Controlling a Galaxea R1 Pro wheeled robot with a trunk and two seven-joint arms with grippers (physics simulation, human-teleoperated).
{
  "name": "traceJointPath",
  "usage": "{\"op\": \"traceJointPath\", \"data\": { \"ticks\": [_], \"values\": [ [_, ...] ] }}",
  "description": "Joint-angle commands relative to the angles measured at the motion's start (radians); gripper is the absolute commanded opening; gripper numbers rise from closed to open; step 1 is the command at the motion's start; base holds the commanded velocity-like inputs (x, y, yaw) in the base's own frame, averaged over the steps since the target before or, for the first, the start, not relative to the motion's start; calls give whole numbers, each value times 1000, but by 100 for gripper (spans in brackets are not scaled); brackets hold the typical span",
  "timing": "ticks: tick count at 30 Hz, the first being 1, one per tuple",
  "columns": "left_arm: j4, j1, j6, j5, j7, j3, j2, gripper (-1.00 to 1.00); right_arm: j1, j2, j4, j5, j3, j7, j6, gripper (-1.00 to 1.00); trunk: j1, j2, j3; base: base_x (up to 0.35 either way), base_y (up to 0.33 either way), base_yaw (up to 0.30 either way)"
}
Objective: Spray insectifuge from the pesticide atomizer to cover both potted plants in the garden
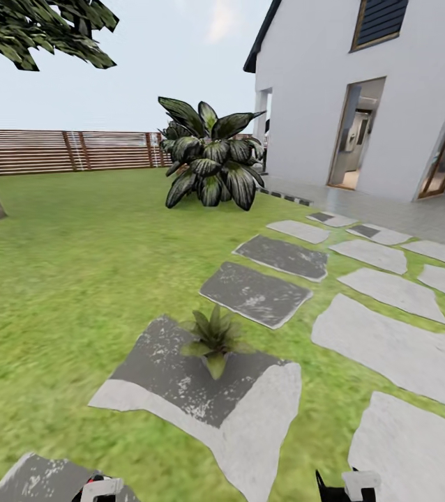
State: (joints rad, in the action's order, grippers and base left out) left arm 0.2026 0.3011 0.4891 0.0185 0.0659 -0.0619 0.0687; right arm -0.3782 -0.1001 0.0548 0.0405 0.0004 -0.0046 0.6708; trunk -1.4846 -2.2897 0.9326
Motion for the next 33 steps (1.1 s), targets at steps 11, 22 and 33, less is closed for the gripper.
{"op": "traceJointPath", "data": {
  "ticks": [11, 22, 33],
  "values": [
    [1, -10, 17, -5, -2, -1, 4, -100, -1, 10, 0, 1, -1, 1, 3, 100, 0, 0, 1, 336, -58, -12],
    [1, -11, 17, -6, -3, 1, 4, -100, -1, 31, 2, -4, -1, 0, 3, 100, 0, 0, 1, 297, -112, 0],
    [17, 21, -5, -290, -307, 15, 115, -100, -1, 19, 194, 166, 103, 14, -3, 100, 0, 0, 1, 10, -5, 0]
  ]
}}
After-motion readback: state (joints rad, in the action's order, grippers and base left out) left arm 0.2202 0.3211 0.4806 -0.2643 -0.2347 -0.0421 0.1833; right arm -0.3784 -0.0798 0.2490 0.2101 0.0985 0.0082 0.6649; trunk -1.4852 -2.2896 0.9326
